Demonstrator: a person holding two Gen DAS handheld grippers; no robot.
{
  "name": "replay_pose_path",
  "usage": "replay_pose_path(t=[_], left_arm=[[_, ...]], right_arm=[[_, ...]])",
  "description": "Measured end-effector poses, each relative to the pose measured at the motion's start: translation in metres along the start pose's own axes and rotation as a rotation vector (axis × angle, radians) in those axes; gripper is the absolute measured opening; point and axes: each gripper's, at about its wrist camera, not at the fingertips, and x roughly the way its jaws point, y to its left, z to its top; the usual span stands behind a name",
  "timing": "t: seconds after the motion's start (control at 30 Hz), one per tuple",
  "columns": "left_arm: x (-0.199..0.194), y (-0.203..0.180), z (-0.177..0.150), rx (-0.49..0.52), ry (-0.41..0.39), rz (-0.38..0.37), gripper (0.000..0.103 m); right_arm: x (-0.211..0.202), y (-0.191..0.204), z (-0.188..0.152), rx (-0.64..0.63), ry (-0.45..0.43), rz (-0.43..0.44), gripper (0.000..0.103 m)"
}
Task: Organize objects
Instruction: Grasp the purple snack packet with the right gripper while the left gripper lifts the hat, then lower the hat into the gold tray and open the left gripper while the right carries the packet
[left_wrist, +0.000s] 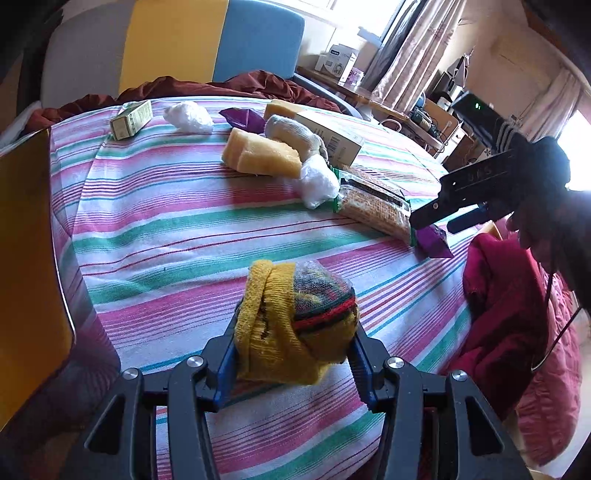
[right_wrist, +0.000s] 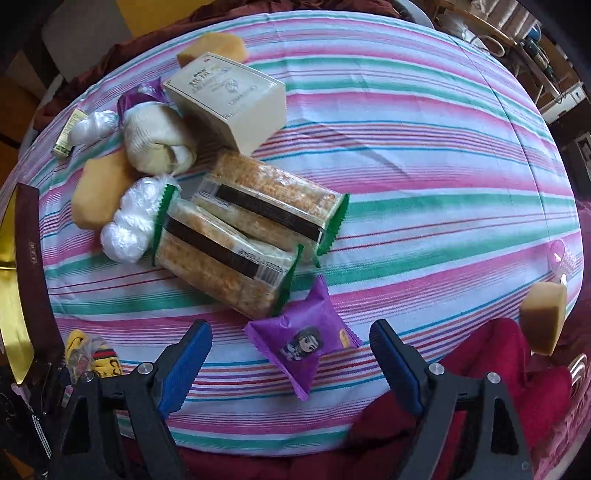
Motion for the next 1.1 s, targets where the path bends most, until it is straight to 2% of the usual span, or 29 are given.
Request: replay_pose_path(t=[0.1,0.17,0.23,0.3,0.43,0.57,0.67,0.8,0.87,1.1], left_arm=[[-0.002,-0.001,-0.002,0.008,-0.001,0.0,0.053],[-0.003,0.001,-0.003,0.007,-0.007,-0.003,0.053],[-0.006,0.002,-0.005,0.01,-0.018,0.0,0.053],[-0.009,0.002,-0.007,0.011,-0.027,0.007,0.053],[-0.026,0.003,-0.005,0.012,-0.074,0.004,0.053],[-0.066,0.008,0.0,0.01,-0.174,0.005,0.053],[-0.098,0.031,0.003,-0.064,-0.234,0.043,0.053],[-0.136,0.078,-0.003,-0.206,-0.286,0.161,0.053],[-0.151,0.101,-0.008,-0.26,-0.291,0.236,0.053],[-0.181,0.163,-0.044,-0.389,-0.253,0.482,0.054]], right_arm=[[0.014,-0.008,-0.005,0.049,0.014,0.004,0.083],[0.027,-0.01,-0.01,0.055,0.04,-0.004,0.074],[0.033,-0.012,-0.015,0.069,0.035,0.016,0.046],[0.027,-0.012,-0.02,0.067,-0.022,0.011,0.041],[0.025,-0.01,-0.035,0.065,-0.064,0.01,0.04],[0.012,-0.007,-0.054,0.055,-0.161,0.016,0.04],[-0.004,0.004,-0.071,0.01,-0.258,0.058,0.04],[-0.055,0.024,-0.04,-0.087,-0.351,0.172,0.04],[-0.062,0.057,-0.04,-0.171,-0.368,0.226,0.04],[-0.021,0.15,-0.047,-0.398,-0.325,0.328,0.04]])
